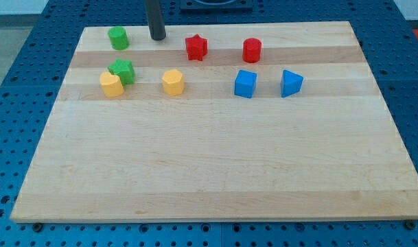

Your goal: Place the red star at the top center of the board

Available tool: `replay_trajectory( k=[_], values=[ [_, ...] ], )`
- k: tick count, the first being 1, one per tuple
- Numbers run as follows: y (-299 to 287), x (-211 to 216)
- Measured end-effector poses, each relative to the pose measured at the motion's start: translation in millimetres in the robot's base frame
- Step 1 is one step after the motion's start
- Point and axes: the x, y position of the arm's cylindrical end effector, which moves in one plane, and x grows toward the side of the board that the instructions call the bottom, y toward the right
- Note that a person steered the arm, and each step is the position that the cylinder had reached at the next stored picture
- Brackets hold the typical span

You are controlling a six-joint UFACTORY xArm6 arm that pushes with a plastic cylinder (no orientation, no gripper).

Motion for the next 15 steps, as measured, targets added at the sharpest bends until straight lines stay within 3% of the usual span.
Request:
replay_trajectory(
  k=[3,11,13,15],
  values=[
    [1.5,-30.7],
    [-10.4,-25.6],
    [44.5,15.9],
    [22.2,105.6]
  ],
)
